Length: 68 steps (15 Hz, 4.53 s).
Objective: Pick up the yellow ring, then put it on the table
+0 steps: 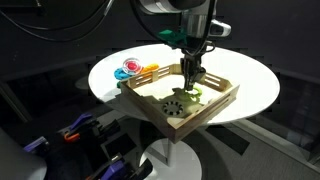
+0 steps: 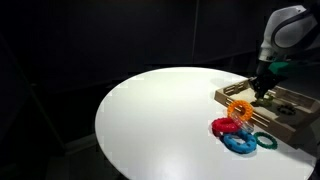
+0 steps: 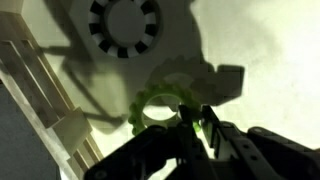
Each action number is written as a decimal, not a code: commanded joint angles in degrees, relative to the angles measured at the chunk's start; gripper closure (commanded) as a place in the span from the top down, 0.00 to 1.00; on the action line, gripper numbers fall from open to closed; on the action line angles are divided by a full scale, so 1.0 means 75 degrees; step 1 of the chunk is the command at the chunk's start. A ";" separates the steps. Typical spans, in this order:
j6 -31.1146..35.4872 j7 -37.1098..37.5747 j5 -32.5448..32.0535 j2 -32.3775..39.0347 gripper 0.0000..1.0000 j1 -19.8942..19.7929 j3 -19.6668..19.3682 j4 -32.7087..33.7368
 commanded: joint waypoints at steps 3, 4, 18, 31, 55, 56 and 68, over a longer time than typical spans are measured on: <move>-0.0970 0.0879 -0.0760 -0.0603 0.07 0.0265 0.0144 0.0256; -0.1113 0.0946 -0.0828 -0.0669 0.07 0.0298 0.0213 0.0301; -0.2042 0.0927 -0.0921 -0.1495 0.07 0.0900 0.1547 0.0456; -0.2365 0.0317 -0.0671 -0.1627 0.07 0.1442 0.2283 0.0020; -0.3209 -0.0240 -0.0486 -0.1850 1.00 0.1061 0.1928 -0.0179; -0.3255 -0.0326 -0.0423 -0.1987 1.00 0.1017 0.1895 -0.0192; -0.4031 -0.1094 -0.0254 -0.3725 1.00 0.0660 0.1696 -0.0085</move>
